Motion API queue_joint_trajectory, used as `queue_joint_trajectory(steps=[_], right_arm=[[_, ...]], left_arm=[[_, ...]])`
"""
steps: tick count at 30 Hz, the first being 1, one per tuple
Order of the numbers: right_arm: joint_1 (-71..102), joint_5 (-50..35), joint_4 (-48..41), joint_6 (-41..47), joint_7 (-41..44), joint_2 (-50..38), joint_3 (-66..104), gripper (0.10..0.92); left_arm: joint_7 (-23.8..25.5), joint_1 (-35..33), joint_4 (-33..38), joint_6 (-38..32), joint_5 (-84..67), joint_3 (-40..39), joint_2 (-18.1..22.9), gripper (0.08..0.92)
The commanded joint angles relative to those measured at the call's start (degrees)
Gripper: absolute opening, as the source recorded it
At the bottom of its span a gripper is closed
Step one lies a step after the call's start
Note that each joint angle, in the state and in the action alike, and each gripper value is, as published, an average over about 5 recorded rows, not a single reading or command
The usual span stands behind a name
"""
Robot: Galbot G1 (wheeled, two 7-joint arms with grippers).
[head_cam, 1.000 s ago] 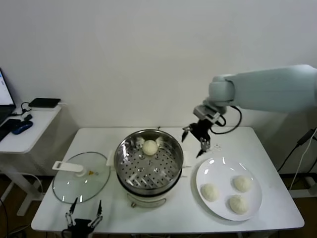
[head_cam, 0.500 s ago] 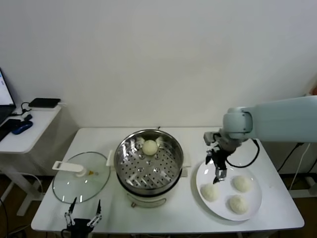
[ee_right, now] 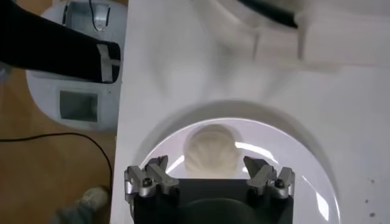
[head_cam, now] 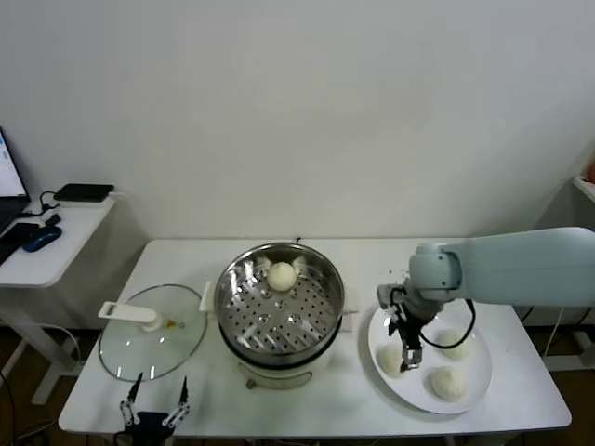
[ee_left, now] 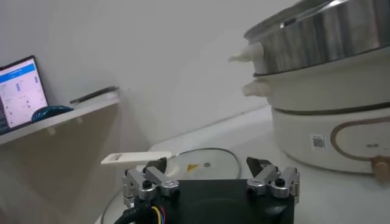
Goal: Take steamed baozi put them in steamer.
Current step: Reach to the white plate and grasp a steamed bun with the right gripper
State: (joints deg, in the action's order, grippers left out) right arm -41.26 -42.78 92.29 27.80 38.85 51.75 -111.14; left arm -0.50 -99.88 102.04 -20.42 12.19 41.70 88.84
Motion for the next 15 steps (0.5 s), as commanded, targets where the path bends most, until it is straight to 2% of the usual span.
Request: queue_joint_trajectory(steps=[1,15], right_arm=[[5.6,6.1,-2.4,1.7,-0.9,-0.9,2.5,0.823],[8.2,6.1,-3.2,2.5,-1.8,-0.7,4.8,0.823]], left_arm=[[0.0,0.1,-0.4,0.1,0.0,0.1,0.0,0.823],[0.1,0.1,-0.3,0.2,0.4,0.3,0.2,0.823]])
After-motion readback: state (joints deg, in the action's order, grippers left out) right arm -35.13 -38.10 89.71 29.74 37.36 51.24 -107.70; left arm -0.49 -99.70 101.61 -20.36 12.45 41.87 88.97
